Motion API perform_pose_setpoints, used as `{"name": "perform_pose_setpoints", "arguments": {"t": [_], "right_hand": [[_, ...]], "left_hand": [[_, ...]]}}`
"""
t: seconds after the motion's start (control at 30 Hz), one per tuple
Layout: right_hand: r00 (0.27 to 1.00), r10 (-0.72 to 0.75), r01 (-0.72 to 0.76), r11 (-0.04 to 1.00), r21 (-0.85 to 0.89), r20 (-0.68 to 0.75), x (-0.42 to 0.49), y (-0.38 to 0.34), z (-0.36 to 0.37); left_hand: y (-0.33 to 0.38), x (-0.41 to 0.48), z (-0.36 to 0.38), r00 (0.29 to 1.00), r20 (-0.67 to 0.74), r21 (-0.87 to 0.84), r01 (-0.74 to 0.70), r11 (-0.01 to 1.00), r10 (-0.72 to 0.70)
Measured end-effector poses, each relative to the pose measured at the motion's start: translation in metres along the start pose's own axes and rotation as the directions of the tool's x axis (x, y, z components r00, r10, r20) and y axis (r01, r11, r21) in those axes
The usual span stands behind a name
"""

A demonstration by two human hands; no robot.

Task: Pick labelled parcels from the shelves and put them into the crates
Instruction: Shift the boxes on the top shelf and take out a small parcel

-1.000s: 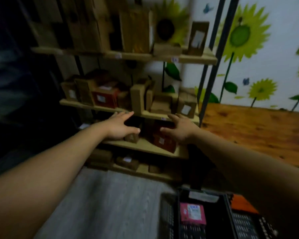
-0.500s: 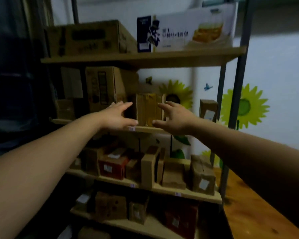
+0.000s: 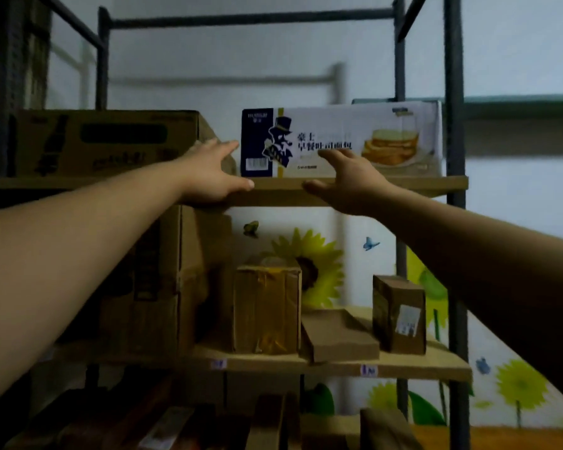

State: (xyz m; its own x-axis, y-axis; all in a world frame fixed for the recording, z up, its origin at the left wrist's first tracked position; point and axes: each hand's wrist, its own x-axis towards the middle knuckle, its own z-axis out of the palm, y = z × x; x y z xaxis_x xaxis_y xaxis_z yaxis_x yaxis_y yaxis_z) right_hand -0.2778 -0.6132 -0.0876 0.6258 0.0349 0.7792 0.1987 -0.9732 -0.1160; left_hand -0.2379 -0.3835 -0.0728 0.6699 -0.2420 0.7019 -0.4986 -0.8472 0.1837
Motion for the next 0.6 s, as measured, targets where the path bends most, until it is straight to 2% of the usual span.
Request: {"name": "perform_pose_setpoints", "arguments": {"t": [0.17, 0.3, 0.5, 0.6], "right_hand": [[0.981, 0.141, -0.158, 0.980, -0.122, -0.137, 0.040, 0.024, -0.014], [0.962, 0.201, -0.234, 0.957, -0.173, -0.187, 0.060, 0.052, -0.026], [0.952, 0.214, -0.251, 0.955, -0.160, -0.218, 0.094, 0.102, -0.048], [0.952, 0.211, -0.251, 0.953, -0.171, -0.223, 0.117, 0.122, -0.057]], "left_hand": [[-0.001, 0.070, 0.011, 0.989, -0.051, 0.012, -0.137, 0.990, 0.138], [0.008, 0.120, 0.023, 0.970, -0.133, 0.057, -0.197, 0.979, 0.203], [0.021, 0.176, 0.035, 0.955, -0.262, 0.042, -0.128, 0.991, 0.135], [0.020, 0.197, 0.043, 0.958, -0.278, 0.028, -0.066, 0.997, 0.071]]}}
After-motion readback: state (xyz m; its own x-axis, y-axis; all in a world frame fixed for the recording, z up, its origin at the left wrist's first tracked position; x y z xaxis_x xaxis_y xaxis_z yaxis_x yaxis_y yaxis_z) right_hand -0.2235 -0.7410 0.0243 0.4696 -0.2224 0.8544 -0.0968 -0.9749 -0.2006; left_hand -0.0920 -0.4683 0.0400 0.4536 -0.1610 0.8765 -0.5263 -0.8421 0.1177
